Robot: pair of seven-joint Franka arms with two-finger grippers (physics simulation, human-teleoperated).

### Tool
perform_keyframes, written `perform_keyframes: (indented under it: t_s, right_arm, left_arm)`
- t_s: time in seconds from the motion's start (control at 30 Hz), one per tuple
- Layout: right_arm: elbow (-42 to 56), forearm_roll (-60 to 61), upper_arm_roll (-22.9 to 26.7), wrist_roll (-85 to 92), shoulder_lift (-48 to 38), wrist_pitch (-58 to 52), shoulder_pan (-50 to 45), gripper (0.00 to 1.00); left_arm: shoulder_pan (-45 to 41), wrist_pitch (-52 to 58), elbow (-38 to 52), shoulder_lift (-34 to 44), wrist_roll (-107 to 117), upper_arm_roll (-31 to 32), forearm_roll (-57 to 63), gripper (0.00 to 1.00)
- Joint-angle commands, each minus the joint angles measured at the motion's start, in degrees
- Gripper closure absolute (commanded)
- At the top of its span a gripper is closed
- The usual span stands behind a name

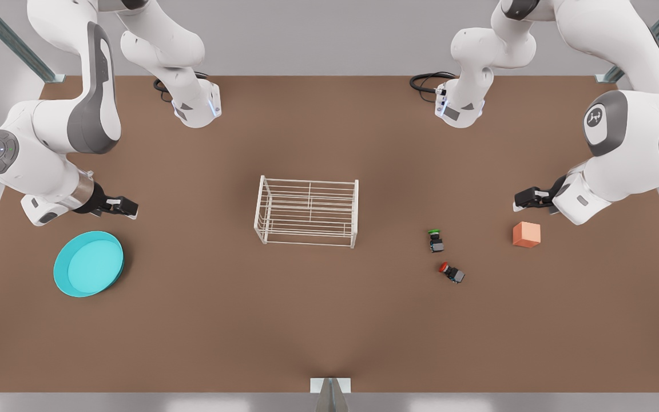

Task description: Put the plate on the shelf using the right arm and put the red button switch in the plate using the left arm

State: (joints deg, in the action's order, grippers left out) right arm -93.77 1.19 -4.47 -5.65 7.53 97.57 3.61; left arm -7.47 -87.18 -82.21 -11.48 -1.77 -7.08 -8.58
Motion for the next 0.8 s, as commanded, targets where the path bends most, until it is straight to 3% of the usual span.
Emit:
perform_keyframes:
  t_s: [0.0,0.17,0.23,0.3,0.4,0.43,0.5,0.63,0.67,0.73,0.77]
  right_arm:
    - [0.08,0.04,-0.01,-0.50,-0.06,-0.01,-0.01,0.00]
    - [-0.01,-0.05,0.08,-0.33,0.29,-0.09,-0.01,0.00]
    - [0.08,-8.91,1.13,1.78,2.05,-2.29,0.34,0.00]
    - [2.45,-9.45,1.22,6.62,5.13,-2.47,0.43,0.00]
    - [2.71,-4.27,0.25,-18.69,6.71,-2.47,-8.53,0.00]
    - [3.24,-4.80,1.66,-9.76,6.62,-2.47,-7.75,0.00]
    - [4.65,-4.36,2.54,13.37,6.71,-2.47,2.80,0.00]
    - [4.65,-4.18,2.71,16.29,9.52,-2.56,5.70,0.09]
    - [4.65,-0.50,2.71,17.60,11.81,-2.38,7.37,0.03]
    - [9.91,3.56,2.28,26.65,18.12,-1.85,12.82,0.00]
    - [12.81,3.47,-1.05,29.90,21.12,-1.50,16.24,0.00]
  left_arm:
    - [-0.09,0.00,0.03,0.05,0.10,0.05,0.06,0.00]
    - [0.43,-0.18,-0.85,0.05,-0.08,-0.03,-0.21,0.00]
    - [0.35,-0.18,-1.03,0.05,0.01,-0.04,-0.21,0.00]
    - [0.35,-0.09,-1.03,0.05,0.36,-0.12,0.06,0.00]
    - [0.43,-0.09,-1.03,0.05,0.62,-0.56,0.06,0.00]
    - [0.35,-0.09,-1.03,0.05,0.63,-0.56,0.14,0.00]
    - [0.43,-0.09,-1.03,0.05,0.19,-0.56,0.14,0.00]
    - [0.35,1.32,-1.03,0.05,0.28,-0.48,0.58,0.00]
    - [-0.09,1.32,-0.68,-0.12,0.01,-0.30,2.77,0.00]
    - [-0.09,1.32,-0.85,-0.21,0.01,-0.12,3.04,0.00]
    - [-0.01,1.32,-1.03,-0.21,0.10,-0.12,2.96,0.00]
